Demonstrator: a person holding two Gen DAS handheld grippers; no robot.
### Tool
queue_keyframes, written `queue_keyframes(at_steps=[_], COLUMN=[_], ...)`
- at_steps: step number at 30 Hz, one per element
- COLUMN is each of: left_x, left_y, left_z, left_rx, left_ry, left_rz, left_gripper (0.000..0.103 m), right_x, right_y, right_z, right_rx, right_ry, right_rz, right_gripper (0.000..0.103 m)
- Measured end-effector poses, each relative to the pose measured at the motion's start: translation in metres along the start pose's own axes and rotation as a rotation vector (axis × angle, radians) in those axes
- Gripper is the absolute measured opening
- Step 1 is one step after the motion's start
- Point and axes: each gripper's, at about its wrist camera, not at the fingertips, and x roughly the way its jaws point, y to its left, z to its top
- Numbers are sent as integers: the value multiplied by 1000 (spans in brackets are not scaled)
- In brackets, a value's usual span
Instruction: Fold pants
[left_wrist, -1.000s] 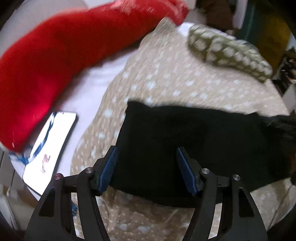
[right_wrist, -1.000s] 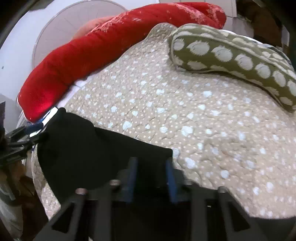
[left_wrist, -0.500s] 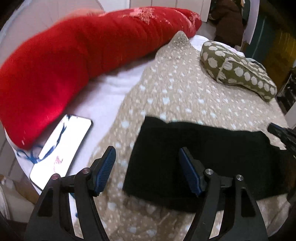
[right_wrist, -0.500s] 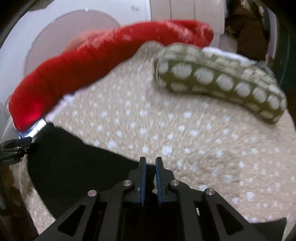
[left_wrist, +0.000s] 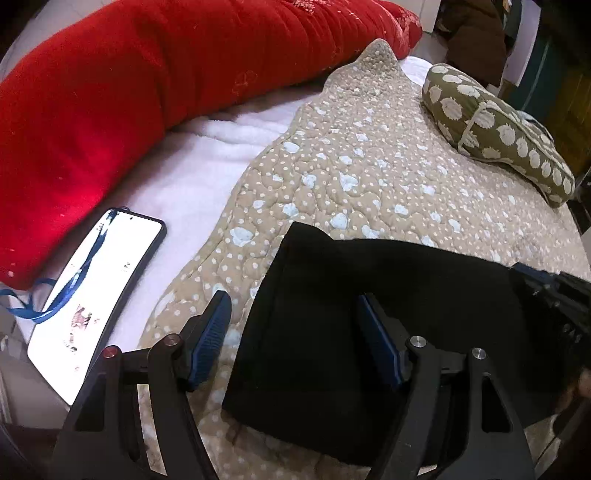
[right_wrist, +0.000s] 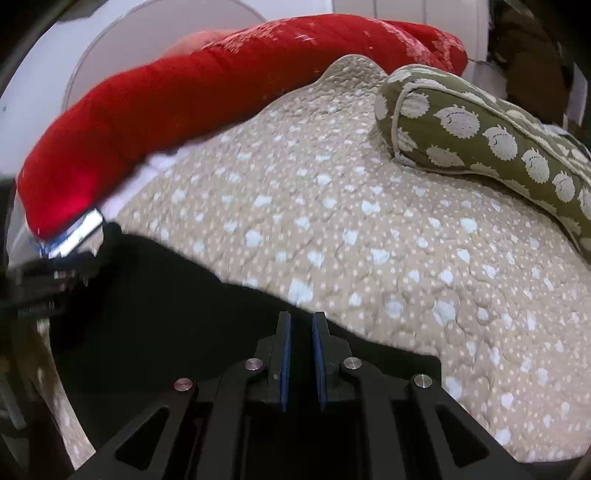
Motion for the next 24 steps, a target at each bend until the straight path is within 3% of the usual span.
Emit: queue_keyframes(at_steps=[4,8,11,17,24], left_x=[-23,-44,-48,-38,-57], left_y=[-10,-19,-31,-54,-62], left_z=[-8,-20,-34,-53,-53], left_rx=[20,14,24,121,104], left_ry=[-48,-81,-81,-69,-105], left_rz=[11,-55,-93,7,-4], left_gripper=[72,72,72,72,72], right_x=[-37,-67,-64,-59,-83], right_y=[3,12,15,15,9], right_z=[-11,-39,-64,-83,-98], right_rx=[-6,-44,-32,3,-19], right_ry=[-35,-18,21,21,44], right_rz=[19,26,42,49,6], right_gripper=[10,10,13,15,20])
